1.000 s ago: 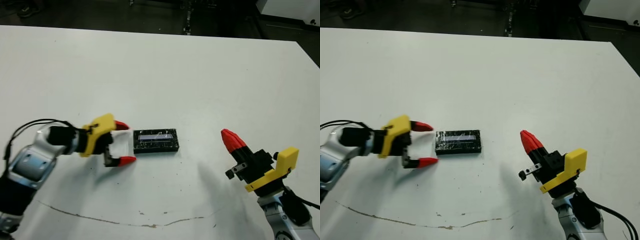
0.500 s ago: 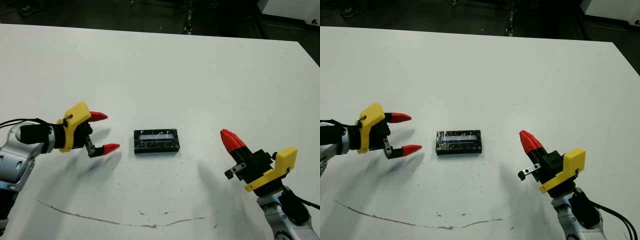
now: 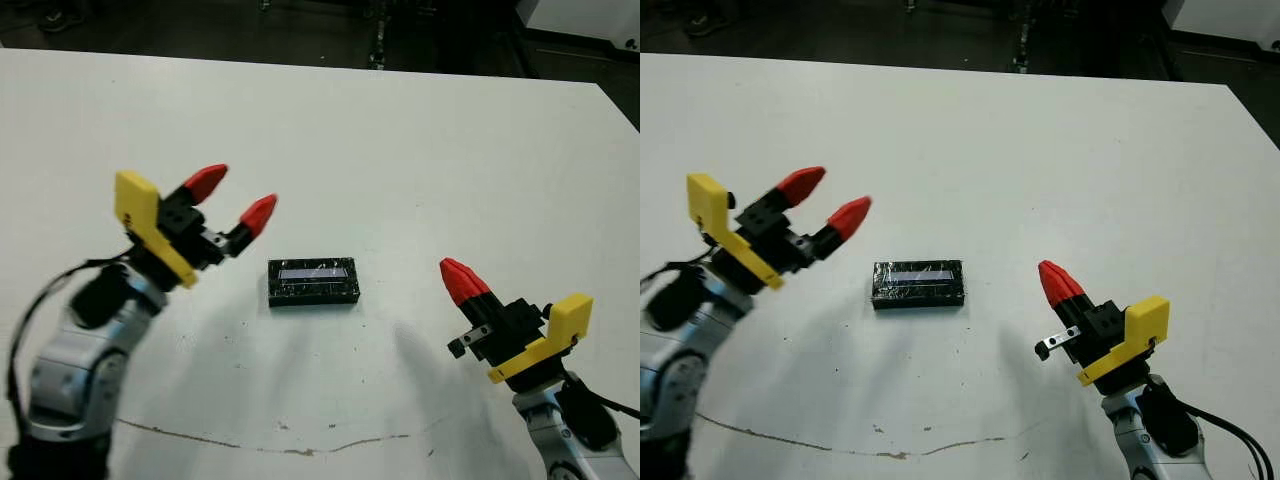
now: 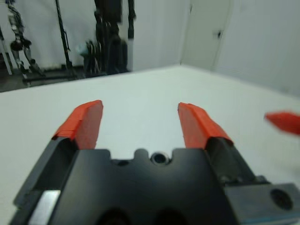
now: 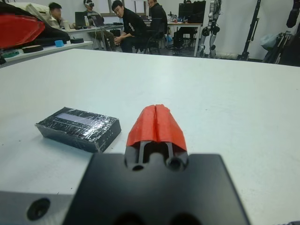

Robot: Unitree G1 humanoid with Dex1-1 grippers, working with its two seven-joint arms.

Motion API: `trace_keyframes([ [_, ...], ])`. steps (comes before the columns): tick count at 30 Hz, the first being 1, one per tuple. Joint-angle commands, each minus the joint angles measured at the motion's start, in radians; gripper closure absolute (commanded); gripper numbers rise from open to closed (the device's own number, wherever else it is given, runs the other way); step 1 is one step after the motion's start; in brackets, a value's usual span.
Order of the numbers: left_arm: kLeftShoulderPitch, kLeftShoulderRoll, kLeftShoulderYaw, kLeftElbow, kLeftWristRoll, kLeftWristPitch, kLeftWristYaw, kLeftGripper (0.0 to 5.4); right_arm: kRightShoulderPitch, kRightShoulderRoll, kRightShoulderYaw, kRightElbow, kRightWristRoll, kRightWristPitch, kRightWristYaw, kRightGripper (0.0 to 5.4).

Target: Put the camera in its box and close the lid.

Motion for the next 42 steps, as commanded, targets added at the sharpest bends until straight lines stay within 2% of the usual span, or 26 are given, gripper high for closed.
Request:
trace_keyframes([
  [1,0.014,-0.022,-0.054,-0.009,0.016,0.041,0.044,2.27,-0.002,-0.007,-0.008,0.009,-0.004,-0.012,-0.003,5.40],
  [3,0.005,-0.024,-0.079,0.004,0.017,0.056,0.047,2.59,-0.003,-0.007,-0.009,0.011,-0.005,-0.012,-0.003,5.40],
  [7,-0.017,-0.016,-0.134,0.033,0.060,0.084,0.062,3.18,-0.004,-0.006,-0.009,0.011,-0.007,-0.010,-0.006,5.40],
  [11,-0.034,-0.047,-0.159,0.057,0.066,0.154,0.107,3.80,-0.007,-0.008,-0.010,0.013,-0.004,-0.012,-0.001,5.40],
  [17,-0.035,-0.043,-0.218,0.120,0.113,0.138,0.092,4.75,-0.005,-0.003,-0.006,0.011,-0.010,-0.012,-0.008,5.40],
  [21,-0.017,-0.050,-0.235,0.155,0.118,0.143,0.079,5.38,-0.005,0.001,-0.005,0.011,-0.002,-0.009,-0.006,5.40],
  [30,0.034,-0.030,-0.287,0.170,0.146,0.179,0.069,5.39,-0.003,0.000,-0.003,0.005,-0.001,-0.003,-0.009,5.40],
  [42,0.052,-0.045,-0.285,0.163,0.138,0.265,0.091,5.39,-0.005,-0.003,-0.001,0.015,-0.009,-0.017,-0.001,5.40],
])
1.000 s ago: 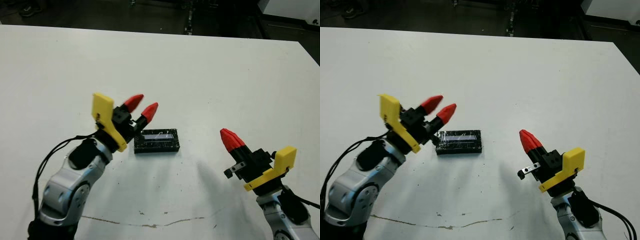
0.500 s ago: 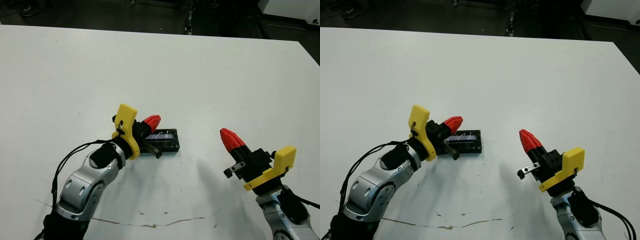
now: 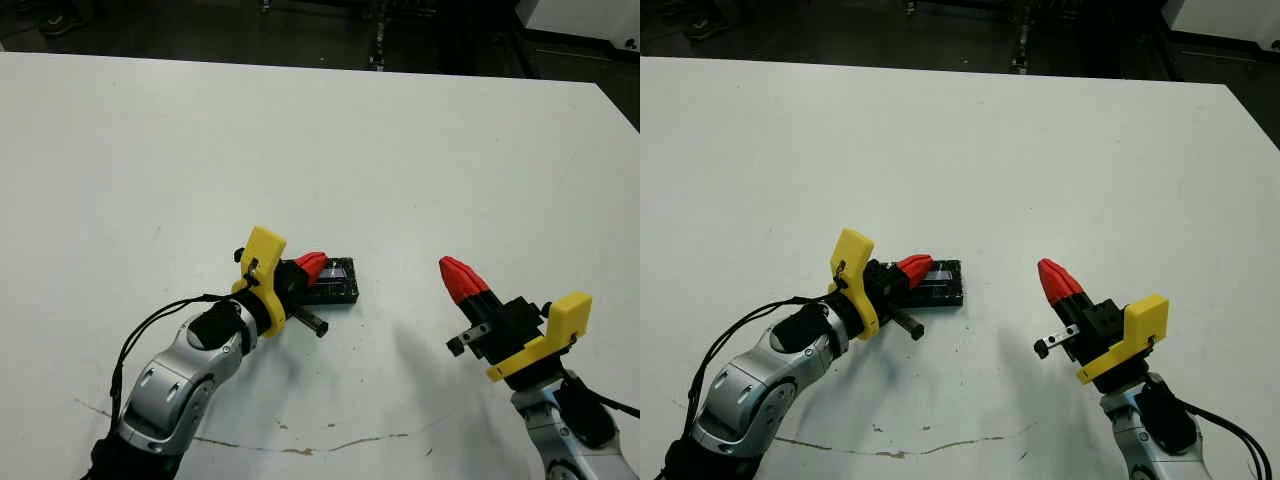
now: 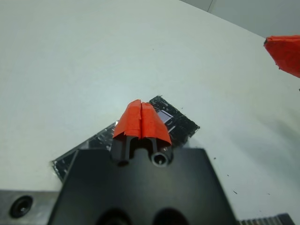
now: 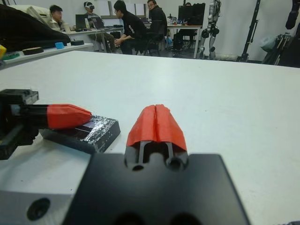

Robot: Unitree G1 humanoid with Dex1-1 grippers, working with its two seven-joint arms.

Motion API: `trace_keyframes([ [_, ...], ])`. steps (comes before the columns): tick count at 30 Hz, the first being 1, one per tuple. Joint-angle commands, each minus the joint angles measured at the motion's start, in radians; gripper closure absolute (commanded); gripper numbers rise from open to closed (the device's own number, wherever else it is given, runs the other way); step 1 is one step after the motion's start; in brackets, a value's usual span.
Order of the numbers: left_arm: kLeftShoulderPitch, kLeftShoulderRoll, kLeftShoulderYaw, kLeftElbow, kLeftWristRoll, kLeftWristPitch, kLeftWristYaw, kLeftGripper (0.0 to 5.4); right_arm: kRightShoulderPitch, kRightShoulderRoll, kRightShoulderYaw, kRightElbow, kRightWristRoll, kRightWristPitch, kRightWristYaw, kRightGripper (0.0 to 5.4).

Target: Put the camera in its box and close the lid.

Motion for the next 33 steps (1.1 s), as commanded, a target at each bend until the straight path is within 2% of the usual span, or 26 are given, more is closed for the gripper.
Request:
trace_keyframes([
  [1,0.026,0.011,-0.004,0.019,0.010,0.062,0.011,5.39,0.003,-0.007,-0.005,0.010,-0.001,-0.013,0.002,5.40],
  [6,0.008,0.024,-0.002,0.054,0.029,0.032,-0.001,5.39,0.005,-0.003,-0.004,0.006,0.007,-0.002,-0.006,5.40],
  [9,0.009,0.016,0.023,0.049,0.013,0.035,0.003,5.39,0.005,-0.002,-0.003,0.007,0.007,-0.004,-0.007,5.40],
  [12,0.016,0.008,0.067,-0.007,-0.016,0.047,0.014,5.39,0.005,-0.002,-0.004,0.012,0.005,-0.014,-0.003,5.40],
  [16,0.032,0.007,0.133,-0.077,-0.016,-0.008,0.034,5.39,0.003,0.000,-0.003,0.009,0.007,-0.009,-0.006,5.40],
  [21,0.070,0.008,0.246,-0.093,-0.016,-0.205,0.020,5.39,-0.019,0.009,-0.007,0.019,0.005,-0.032,-0.006,5.40],
  [23,0.089,-0.003,0.294,-0.100,-0.036,-0.276,0.016,5.39,-0.032,0.018,-0.011,0.023,0.019,-0.031,-0.010,5.40],
  [26,0.112,-0.010,0.353,-0.099,-0.057,-0.382,0.007,5.39,-0.048,0.026,-0.013,0.012,-0.002,-0.021,-0.046,5.40],
  [33,0.165,-0.022,0.411,-0.010,0.085,-0.707,0.065,5.39,-0.088,0.036,-0.014,0.013,0.003,-0.008,-0.077,5.40],
])
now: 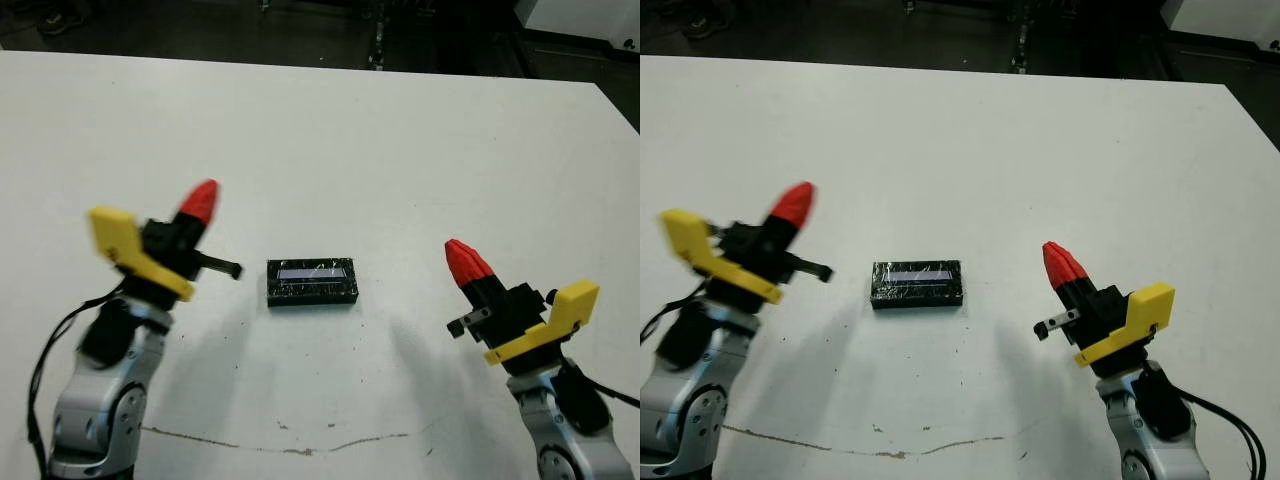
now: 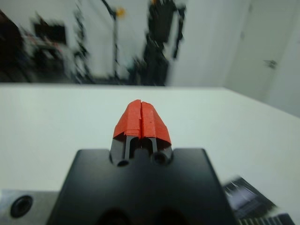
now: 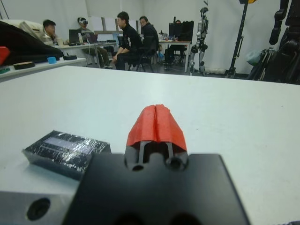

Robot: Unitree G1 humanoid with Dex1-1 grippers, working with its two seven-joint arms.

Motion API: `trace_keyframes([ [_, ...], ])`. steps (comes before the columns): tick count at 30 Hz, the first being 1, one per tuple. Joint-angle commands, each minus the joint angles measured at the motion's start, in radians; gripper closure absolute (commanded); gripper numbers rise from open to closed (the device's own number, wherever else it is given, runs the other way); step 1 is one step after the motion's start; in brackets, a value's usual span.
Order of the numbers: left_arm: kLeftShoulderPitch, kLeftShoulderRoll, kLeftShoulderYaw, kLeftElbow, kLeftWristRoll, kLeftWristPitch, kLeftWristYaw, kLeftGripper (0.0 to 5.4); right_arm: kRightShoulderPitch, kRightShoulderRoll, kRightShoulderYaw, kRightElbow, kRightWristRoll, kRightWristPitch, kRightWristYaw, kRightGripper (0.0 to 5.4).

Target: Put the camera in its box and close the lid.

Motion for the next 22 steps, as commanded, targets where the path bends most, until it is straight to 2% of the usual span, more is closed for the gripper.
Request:
trace_keyframes([
  [1,0.034,-0.017,0.025,0.070,0.051,-0.108,0.035,5.39,-0.020,0.003,-0.011,0.005,0.015,0.013,-0.015,5.40],
  [4,0.060,-0.039,0.039,0.095,0.061,-0.153,0.066,5.39,-0.032,0.013,-0.014,-0.001,0.031,0.033,-0.038,5.40],
  [9,0.118,-0.075,0.040,0.079,-0.001,-0.169,0.065,5.39,-0.046,0.024,-0.016,0.001,0.022,0.042,-0.075,5.40],
  [13,0.152,-0.077,0.028,0.054,0.002,-0.181,0.062,5.39,-0.048,0.032,-0.011,0.004,0.007,0.035,-0.095,5.40],
  [22,0.178,-0.074,0.003,0.005,-0.007,-0.136,0.079,5.39,-0.046,0.044,-0.006,0.004,0.002,0.039,-0.104,5.40],
])
